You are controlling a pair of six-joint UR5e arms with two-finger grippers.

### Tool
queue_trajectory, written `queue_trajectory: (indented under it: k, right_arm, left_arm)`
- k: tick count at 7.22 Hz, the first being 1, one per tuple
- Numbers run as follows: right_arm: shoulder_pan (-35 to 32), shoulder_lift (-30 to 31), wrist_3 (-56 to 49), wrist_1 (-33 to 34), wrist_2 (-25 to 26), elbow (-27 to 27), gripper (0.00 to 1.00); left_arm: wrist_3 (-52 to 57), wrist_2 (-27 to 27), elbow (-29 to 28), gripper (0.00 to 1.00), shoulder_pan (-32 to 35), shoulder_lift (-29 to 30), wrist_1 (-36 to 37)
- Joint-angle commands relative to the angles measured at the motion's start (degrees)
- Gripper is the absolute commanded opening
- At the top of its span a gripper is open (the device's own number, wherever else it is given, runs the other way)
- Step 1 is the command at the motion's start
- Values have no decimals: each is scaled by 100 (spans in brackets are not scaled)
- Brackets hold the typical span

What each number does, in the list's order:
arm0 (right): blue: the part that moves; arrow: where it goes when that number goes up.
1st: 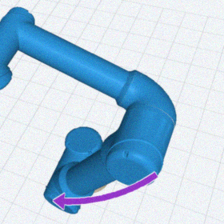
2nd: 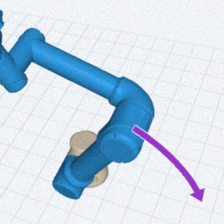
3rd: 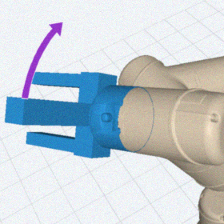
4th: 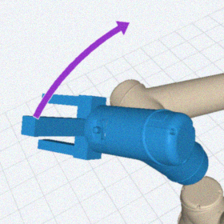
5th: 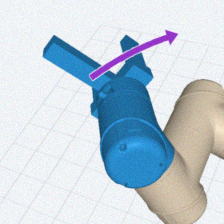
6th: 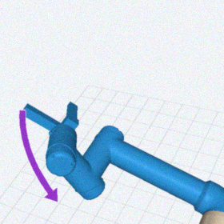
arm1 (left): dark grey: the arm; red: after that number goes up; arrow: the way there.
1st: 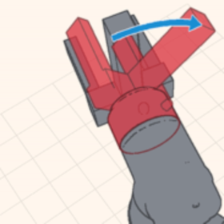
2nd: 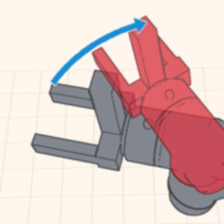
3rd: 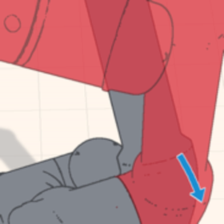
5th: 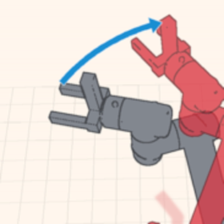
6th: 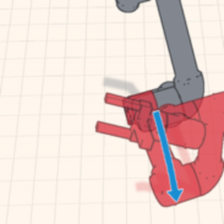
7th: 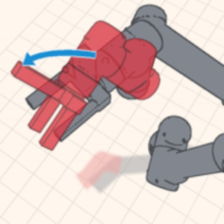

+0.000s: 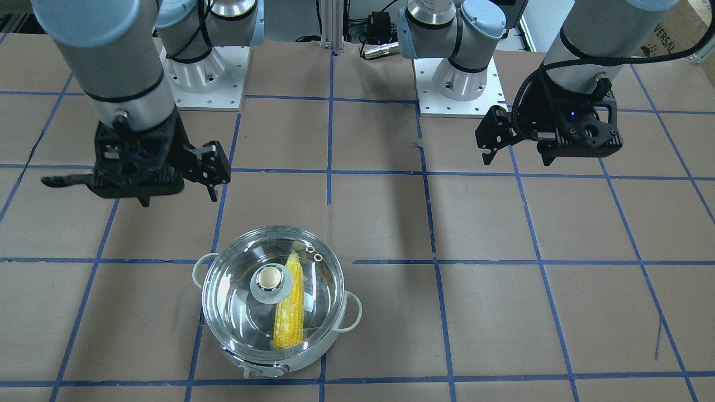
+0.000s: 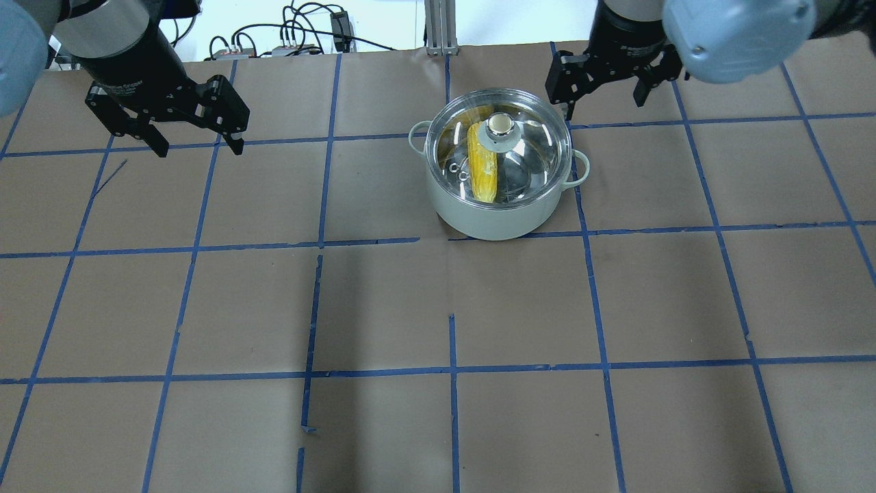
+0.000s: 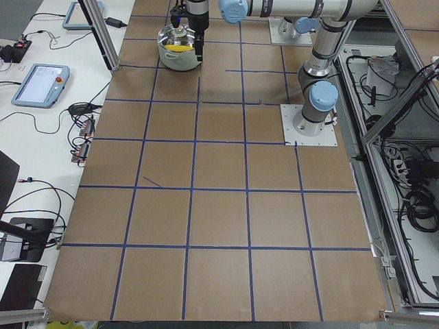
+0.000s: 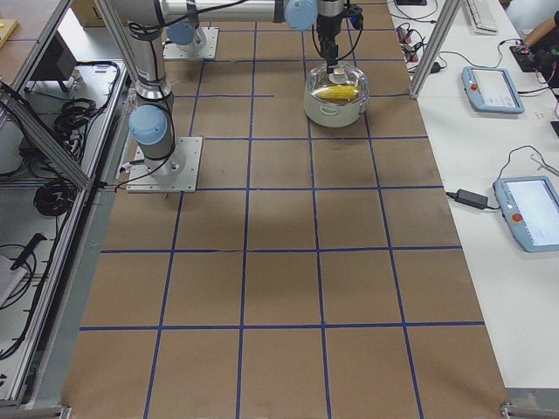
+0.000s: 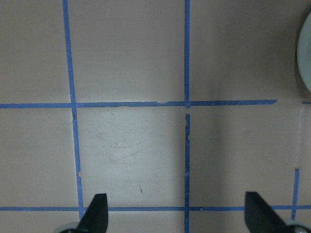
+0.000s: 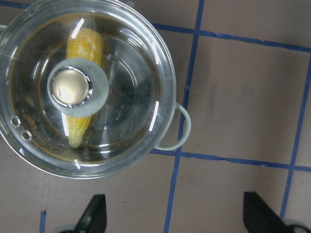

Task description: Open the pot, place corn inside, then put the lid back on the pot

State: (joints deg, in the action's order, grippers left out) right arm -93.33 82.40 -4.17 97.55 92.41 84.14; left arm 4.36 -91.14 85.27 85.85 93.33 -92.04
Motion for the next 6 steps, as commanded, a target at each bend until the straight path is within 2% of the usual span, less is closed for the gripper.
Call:
queue_trajectory:
  k: [1,4,6]
  right_arm:
    - [428,505,-433,1,-439,270,100]
    - [667,628,-375,-604,-557,173,100]
    - [667,628,-374,-606,-504,94,100]
  left_arm:
    - [-22,-1,7,100,2,1,-7]
    - [-23,8,182,100,89,-60,28]
    - [-5,-1,122,100,99,-52,37]
